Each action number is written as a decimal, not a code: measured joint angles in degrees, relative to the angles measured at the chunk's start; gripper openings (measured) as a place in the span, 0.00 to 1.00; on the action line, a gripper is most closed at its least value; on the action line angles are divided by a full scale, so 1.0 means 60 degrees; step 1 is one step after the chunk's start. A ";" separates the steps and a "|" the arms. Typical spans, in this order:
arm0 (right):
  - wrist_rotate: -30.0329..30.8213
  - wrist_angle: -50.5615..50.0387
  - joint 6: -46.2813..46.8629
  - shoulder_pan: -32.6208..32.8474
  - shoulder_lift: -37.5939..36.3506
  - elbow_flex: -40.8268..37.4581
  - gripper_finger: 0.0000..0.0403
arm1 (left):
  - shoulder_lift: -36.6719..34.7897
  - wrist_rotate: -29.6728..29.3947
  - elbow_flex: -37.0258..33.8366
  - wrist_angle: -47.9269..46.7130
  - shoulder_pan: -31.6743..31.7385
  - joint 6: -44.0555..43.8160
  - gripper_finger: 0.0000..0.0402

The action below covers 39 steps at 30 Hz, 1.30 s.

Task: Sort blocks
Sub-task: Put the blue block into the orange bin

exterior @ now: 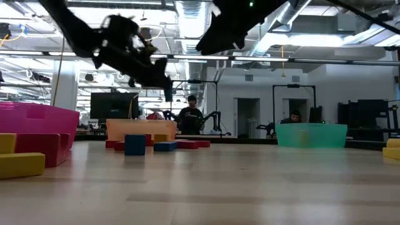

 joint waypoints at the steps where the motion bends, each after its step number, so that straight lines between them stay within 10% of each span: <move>1: -0.0005 -0.0096 0.0018 0.0002 0.0048 -0.0013 0.51 | 0.0243 0.0059 0.0201 -0.0316 0.0062 -0.0076 0.26; 39: -0.0009 -0.0324 -0.0224 0.0565 0.0373 -0.0015 0.49 | 0.3386 -0.0023 0.1322 -0.1095 0.0565 -0.1241 0.27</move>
